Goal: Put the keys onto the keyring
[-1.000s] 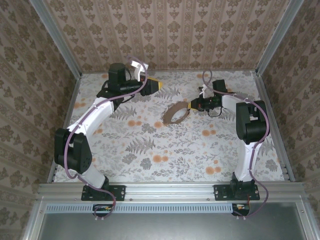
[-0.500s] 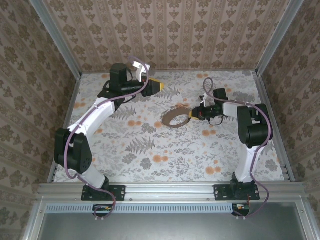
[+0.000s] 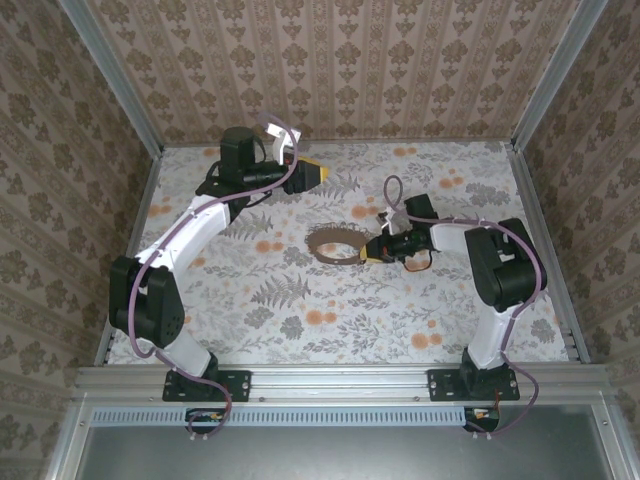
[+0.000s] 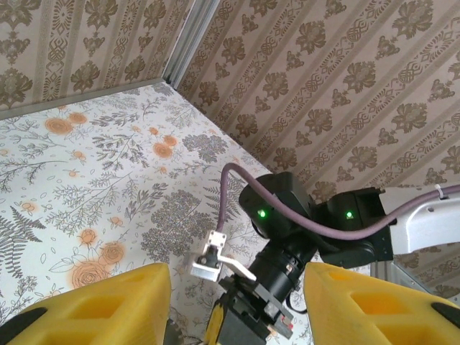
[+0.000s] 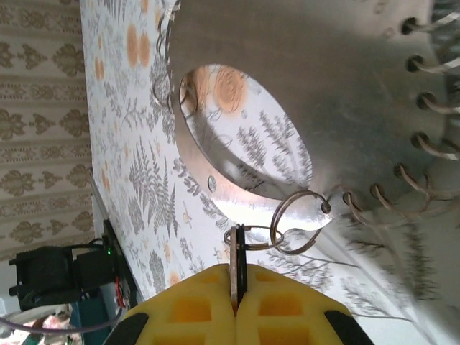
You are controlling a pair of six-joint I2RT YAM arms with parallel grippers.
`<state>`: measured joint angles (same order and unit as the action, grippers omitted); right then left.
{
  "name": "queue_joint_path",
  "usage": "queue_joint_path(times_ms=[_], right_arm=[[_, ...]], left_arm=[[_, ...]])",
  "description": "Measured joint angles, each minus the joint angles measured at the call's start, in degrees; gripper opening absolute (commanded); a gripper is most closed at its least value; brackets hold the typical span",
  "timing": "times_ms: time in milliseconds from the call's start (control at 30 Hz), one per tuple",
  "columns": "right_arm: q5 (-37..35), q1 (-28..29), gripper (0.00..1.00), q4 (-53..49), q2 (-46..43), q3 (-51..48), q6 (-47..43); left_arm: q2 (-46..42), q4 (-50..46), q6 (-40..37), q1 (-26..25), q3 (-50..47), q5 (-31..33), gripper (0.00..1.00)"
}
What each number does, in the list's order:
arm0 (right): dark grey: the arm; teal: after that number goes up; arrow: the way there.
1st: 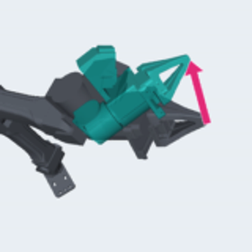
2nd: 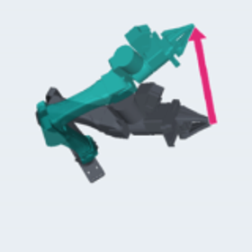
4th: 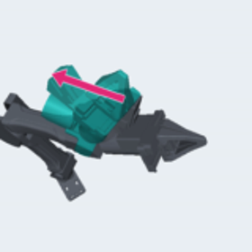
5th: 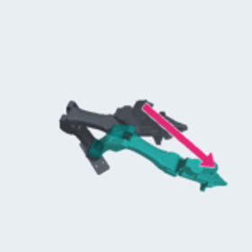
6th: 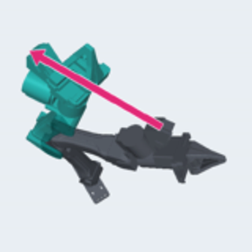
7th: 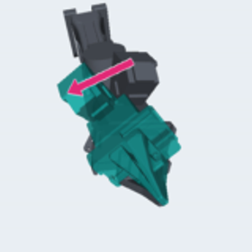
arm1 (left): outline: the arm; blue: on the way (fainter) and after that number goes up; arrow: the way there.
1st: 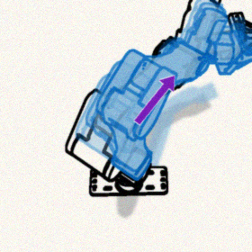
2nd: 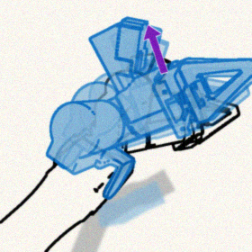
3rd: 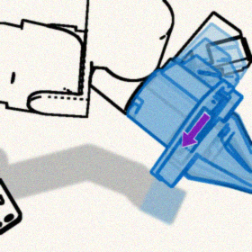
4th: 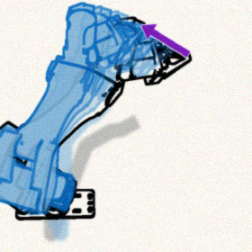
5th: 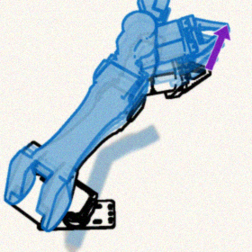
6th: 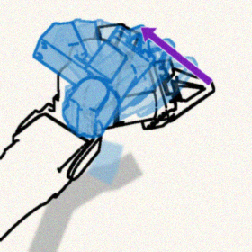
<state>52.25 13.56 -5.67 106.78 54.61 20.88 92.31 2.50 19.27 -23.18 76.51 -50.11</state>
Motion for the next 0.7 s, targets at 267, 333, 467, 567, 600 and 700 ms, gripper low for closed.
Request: queue_joint_path(times_ms=[267, 333, 467, 567, 600, 700], right_arm=[[-0.1, 4.8, 0.00, 1.2, -0.1, -0.8, 0.6], [-0.6, 5.6, 0.00, 1.2, -0.1, -0.9, 0.6], [-1.8, 6.9, 0.00, 0.8, -0.1, -1.6, 0.2], [-3.0, 7.9, 0.01, -0.7, -0.1, -1.7, -0.5], [-3.3, 8.3, 0.07, -1.3, -0.1, -1.7, -1.0], [-4.3, 9.4, 0.32, -3.2, -0.2, -1.8, -1.8]], left_arm=[[0.0, 0.0, 0.0, 0.0, 0.0, 0.0, 0.52], [0.0, -0.2, 0.0, 0.0, 0.0, 0.0, 0.52], [0.0, -0.4, 0.0, 0.0, 0.0, 0.0, 0.52], [0.0, -0.4, 0.0, 0.0, 0.0, 0.0, 0.52], [0.0, -0.4, 0.0, 0.0, 0.0, 0.0, 0.52], [0.0, -0.4, 0.0, 0.0, 0.0, 0.0, 0.52]])
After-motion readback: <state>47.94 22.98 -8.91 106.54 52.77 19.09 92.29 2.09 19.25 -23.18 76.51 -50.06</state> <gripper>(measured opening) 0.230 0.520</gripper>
